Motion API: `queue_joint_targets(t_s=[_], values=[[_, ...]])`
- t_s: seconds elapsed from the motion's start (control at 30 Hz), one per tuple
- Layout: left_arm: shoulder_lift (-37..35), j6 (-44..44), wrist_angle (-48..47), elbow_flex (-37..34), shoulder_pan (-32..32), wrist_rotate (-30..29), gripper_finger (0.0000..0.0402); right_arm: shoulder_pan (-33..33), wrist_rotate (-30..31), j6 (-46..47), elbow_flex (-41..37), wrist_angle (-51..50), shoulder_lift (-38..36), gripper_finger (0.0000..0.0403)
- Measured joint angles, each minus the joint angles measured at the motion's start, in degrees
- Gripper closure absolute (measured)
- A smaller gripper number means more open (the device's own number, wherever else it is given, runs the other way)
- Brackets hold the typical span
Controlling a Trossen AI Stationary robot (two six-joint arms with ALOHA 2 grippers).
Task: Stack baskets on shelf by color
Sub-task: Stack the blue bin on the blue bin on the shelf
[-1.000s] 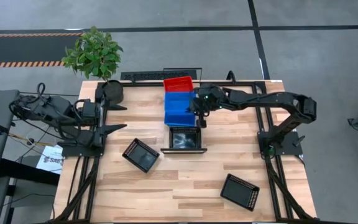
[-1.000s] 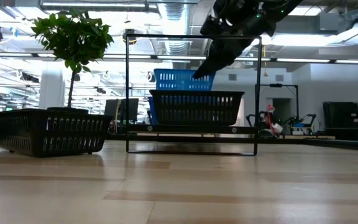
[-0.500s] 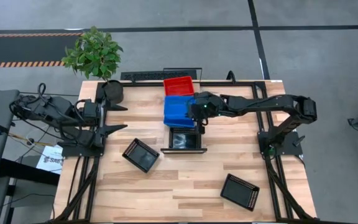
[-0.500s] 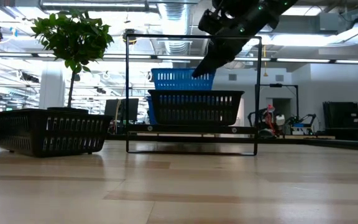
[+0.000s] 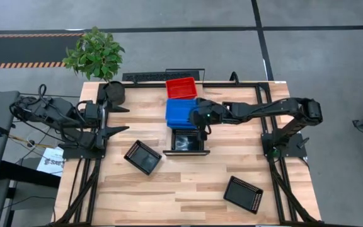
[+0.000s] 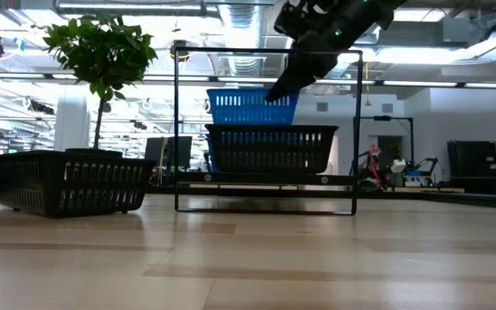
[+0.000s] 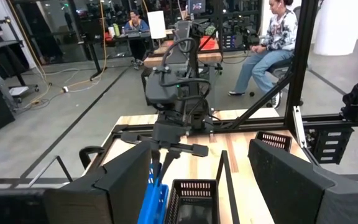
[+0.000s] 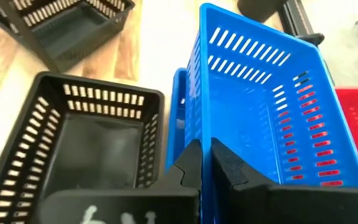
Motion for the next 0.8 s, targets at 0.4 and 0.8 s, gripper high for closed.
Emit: queue_joint_targets(t_s=[0.4, 0.8], values=[[1.5, -0.5, -1.2, 0.0, 0.0, 0.1, 0.0142, -1.0, -0.1, 2.9, -0.5, -1.0, 0.0, 0.0375], [1.4, -0.1, -1.1, 0.0, 0.0, 0.6, 0.0142, -0.6, -0.3, 2.5, -0.6, 0.0, 3.0, 0.0374]])
